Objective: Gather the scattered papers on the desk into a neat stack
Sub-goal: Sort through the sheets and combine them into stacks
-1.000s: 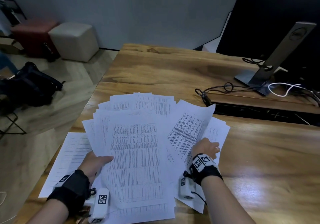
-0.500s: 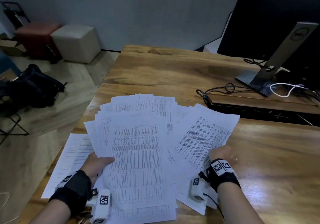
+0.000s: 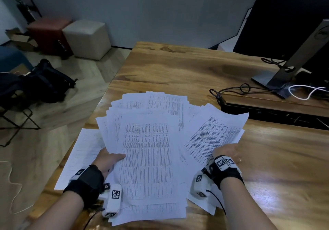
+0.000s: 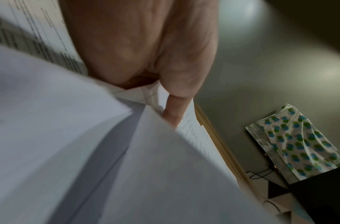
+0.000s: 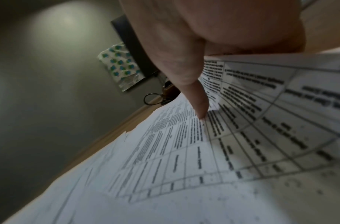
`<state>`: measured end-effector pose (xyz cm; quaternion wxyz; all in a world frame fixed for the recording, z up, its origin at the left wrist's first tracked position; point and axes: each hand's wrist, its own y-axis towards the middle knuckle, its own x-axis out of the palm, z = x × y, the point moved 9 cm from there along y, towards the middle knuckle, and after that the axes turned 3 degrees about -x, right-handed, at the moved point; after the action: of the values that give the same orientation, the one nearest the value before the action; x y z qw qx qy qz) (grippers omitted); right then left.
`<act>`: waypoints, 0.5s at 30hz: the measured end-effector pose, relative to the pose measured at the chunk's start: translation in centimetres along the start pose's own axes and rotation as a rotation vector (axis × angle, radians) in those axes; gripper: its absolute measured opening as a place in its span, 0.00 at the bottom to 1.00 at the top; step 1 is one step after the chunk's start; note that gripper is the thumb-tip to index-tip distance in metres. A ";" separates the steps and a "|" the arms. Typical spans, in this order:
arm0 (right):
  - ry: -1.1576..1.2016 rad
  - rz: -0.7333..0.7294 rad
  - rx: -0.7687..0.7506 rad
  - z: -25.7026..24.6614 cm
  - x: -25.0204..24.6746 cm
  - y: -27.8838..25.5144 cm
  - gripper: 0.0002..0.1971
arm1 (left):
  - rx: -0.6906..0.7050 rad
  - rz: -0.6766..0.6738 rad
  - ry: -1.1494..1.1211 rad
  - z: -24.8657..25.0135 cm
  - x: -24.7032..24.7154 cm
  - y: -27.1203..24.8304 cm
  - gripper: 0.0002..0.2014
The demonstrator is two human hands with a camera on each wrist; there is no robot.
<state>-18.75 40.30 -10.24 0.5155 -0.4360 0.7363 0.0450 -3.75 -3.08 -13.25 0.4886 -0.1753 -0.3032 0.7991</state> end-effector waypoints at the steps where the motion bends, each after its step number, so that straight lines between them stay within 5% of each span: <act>1: 0.035 -0.026 0.004 0.1 0.2 0.1 0.24 | 0.001 0.002 -0.001 0.1 0.0 -0.2 0.20; 4: 0.098 -0.120 -0.028 0.5 0.8 1.6 0.13 | 0.003 0.005 -0.011 0.3 0.1 -0.4 0.21; 7: 0.183 -0.056 -0.137 -0.9 -1.8 1.5 0.04 | 0.000 0.019 -0.011 0.2 -0.1 -0.2 0.21; 11: 0.087 -0.060 -0.410 -4.9 -5.2 -0.2 0.10 | -0.001 0.015 0.000 0.1 0.0 0.1 0.22; 15: 0.064 -0.049 -0.673 -8.9 -9.4 -3.0 0.02 | -0.003 0.024 0.001 0.1 -0.2 0.3 0.22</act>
<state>-22.22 39.43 2.53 0.3203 -0.6004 0.6853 0.2594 -3.92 -3.34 -13.34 0.4786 -0.1801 -0.3022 0.8045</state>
